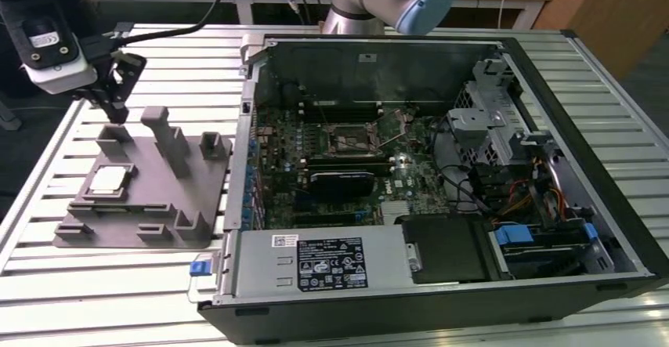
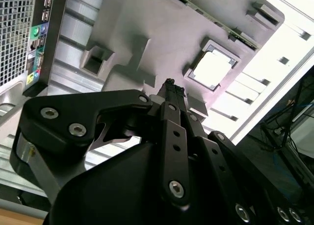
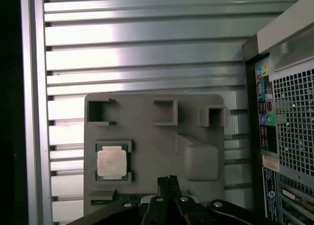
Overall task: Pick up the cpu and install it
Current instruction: 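Reach for the cpu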
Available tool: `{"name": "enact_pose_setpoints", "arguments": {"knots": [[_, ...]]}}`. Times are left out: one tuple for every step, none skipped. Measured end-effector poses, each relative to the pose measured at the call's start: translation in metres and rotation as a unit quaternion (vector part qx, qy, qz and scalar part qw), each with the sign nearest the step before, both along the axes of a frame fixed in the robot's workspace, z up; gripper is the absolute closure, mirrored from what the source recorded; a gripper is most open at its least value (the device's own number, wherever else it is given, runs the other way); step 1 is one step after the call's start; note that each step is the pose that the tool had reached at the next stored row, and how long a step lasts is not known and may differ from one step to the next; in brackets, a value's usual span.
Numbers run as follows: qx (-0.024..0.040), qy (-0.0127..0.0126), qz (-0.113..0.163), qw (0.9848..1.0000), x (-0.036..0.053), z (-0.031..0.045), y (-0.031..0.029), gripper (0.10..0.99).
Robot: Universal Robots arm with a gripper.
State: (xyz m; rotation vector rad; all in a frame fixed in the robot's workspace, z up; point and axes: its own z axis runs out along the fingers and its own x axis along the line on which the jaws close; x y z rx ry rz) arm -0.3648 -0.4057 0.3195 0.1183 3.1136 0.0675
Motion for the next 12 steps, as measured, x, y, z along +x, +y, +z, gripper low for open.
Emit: {"name": "enact_pose_setpoints", "arguments": {"knots": [[0.0, 0.0, 0.0, 1.0, -0.0017, -0.0011, -0.0001, 0.98], [0.0, 0.0, 0.0, 1.0, -0.0033, -0.0022, -0.0003, 0.98], [0.0, 0.0, 0.0, 1.0, -0.005, -0.0033, -0.0004, 0.98], [0.0, 0.0, 0.0, 1.0, -0.0067, -0.0044, -0.0005, 0.98], [0.0, 0.0, 0.0, 1.0, -0.0084, -0.0054, -0.0006, 0.98], [0.0, 0.0001, 0.0, 1.0, -0.0101, -0.0064, -0.0007, 0.98], [0.0, 0.0001, 0.0, 1.0, -0.0117, -0.0074, -0.0007, 0.98], [0.0, 0.0001, 0.0, 1.0, -0.0134, -0.0085, -0.0008, 0.98], [0.0, 0.0002, 0.0, 1.0, -0.0149, -0.0095, -0.0009, 0.98], [0.0, 0.0001, 0.0, 1.0, -0.0164, -0.0104, -0.0009, 0.98], [0.0, 0.0002, 0.0, 1.0, -0.0178, -0.0114, -0.0009, 0.98], [0.0, 0.0002, 0.0, 1.0, -0.019, -0.0122, -0.001, 0.98]]}}
